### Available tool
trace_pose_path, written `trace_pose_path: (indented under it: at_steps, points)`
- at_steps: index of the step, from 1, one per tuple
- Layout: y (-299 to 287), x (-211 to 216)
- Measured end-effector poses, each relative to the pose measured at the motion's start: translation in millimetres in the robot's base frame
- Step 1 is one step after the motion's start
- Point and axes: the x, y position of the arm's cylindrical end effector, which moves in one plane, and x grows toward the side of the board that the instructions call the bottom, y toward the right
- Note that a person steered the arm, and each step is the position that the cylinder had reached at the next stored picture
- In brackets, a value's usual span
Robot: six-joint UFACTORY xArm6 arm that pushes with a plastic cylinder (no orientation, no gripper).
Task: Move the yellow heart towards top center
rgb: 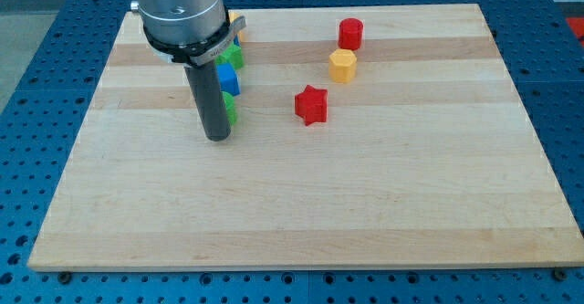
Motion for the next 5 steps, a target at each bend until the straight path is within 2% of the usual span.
trace_pose_path:
  at_steps: [1, 2, 3, 4, 5]
  points:
    - [-1.7, 0.6]
    - [43.3, 20.9]
    - [68.4, 21.2]
    - [81.4, -31.9]
    - [81.5, -53.1]
